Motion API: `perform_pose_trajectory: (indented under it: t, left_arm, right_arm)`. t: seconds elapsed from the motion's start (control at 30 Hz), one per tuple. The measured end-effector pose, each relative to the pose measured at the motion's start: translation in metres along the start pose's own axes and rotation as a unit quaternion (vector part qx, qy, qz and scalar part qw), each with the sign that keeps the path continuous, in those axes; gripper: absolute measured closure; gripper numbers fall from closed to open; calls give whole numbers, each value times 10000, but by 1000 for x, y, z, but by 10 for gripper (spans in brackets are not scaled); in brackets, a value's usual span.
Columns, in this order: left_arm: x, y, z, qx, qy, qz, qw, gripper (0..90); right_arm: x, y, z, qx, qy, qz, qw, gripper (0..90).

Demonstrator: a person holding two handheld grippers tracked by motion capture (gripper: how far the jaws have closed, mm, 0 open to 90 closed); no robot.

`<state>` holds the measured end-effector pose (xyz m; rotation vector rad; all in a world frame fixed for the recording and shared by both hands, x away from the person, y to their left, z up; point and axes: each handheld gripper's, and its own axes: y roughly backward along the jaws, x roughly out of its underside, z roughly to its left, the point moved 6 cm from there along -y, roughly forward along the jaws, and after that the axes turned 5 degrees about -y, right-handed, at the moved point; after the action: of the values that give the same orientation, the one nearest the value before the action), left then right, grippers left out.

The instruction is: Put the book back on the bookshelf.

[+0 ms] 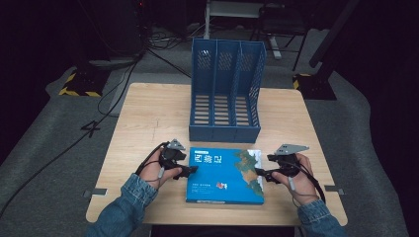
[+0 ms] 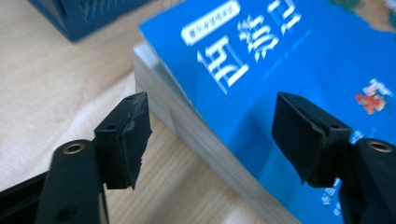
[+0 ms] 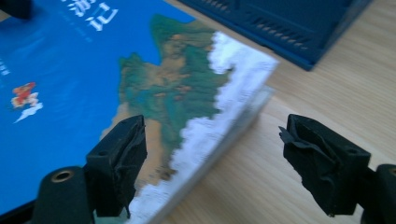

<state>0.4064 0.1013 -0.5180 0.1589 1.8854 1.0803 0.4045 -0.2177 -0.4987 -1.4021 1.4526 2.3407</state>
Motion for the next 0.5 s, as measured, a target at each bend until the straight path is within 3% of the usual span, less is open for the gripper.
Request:
perform_pose_trajectory:
  t: [0.23, 0.33, 0.5]
  left_arm:
    - [2, -5, -4, 278, 165, 54, 9995, 263]
    - [2, -8, -6, 379, 174, 37, 9991, 245]
    - [2, -9, -7, 318, 142, 58, 9994, 224]
  right_arm:
    - [-3, -6, 19, -88, 317, -50, 9994, 176]
    - [-6, -4, 27, 107, 461, -105, 9988, 156]
    - [-11, 3, 35, 348, 493, -241, 9979, 166]
